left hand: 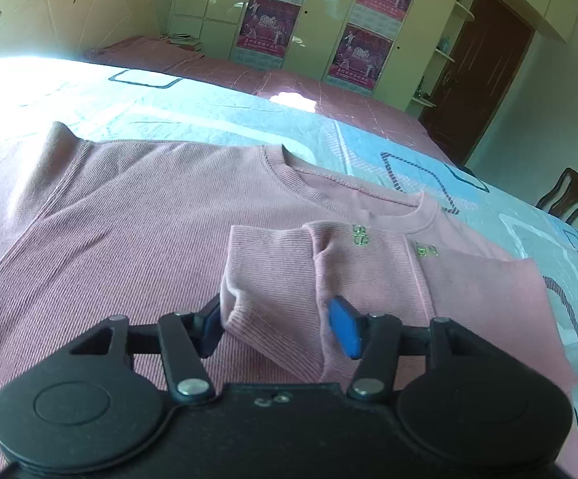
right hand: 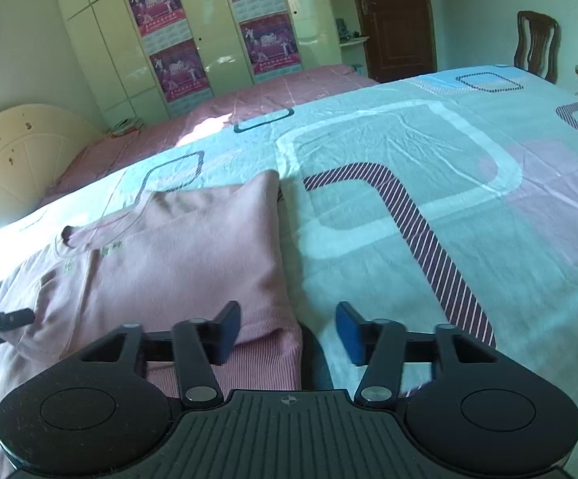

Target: Fold small clothes

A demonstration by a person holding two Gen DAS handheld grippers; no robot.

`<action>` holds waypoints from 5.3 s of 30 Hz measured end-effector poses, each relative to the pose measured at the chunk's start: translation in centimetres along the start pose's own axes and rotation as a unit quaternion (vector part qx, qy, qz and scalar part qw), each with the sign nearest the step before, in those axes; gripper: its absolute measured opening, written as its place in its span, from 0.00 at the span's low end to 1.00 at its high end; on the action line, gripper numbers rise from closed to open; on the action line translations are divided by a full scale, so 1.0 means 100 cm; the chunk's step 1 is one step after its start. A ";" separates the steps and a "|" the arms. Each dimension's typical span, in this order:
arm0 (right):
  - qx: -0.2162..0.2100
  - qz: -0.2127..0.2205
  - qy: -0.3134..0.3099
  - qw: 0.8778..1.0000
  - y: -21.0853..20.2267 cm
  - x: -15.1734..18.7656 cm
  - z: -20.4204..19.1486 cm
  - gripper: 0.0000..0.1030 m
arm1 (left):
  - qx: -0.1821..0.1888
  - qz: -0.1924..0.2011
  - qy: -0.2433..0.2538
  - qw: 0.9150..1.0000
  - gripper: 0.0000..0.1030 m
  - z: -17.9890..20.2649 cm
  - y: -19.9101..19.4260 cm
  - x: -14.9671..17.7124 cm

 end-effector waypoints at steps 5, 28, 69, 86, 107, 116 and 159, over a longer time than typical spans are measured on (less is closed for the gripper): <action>-0.003 -0.014 0.012 1.000 0.046 -0.026 -0.005 0.55 | -0.007 0.002 0.020 1.000 0.17 -0.002 0.003 -0.003; 0.010 0.036 -0.049 0.998 0.087 -0.067 -0.032 0.10 | -0.092 0.065 0.089 0.990 0.30 0.017 -0.025 -0.013; 0.041 -0.053 -0.159 0.985 0.085 0.049 -0.105 1.00 | -0.114 -0.014 0.062 0.991 0.60 -0.039 -0.131 0.017; -0.035 -0.042 -0.146 0.988 0.046 0.102 -0.247 0.66 | -0.156 -0.027 -0.063 0.985 0.63 -0.234 -0.154 0.029; 0.037 -0.029 -0.129 0.991 0.076 0.113 -0.277 0.66 | -0.227 0.034 -0.214 0.949 0.40 -0.430 -0.130 0.013; 0.053 -0.037 -0.131 0.989 0.085 0.119 -0.273 0.67 | -0.214 0.082 -0.167 0.959 0.10 -0.405 -0.142 -0.008; -0.083 -0.122 0.021 0.989 0.056 0.085 -0.178 0.60 | -0.106 -0.006 0.129 0.986 0.56 -0.098 -0.097 0.027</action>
Point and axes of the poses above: each gripper's, at about its wrist camera, not at the fingertips, and y roughly the way its jaws point, z to its right, x to its underside, the point moved 5 cm from there along y, roughly the way its jaws point, and after that the axes turned 10 degrees about y, right-handed, at the moved point
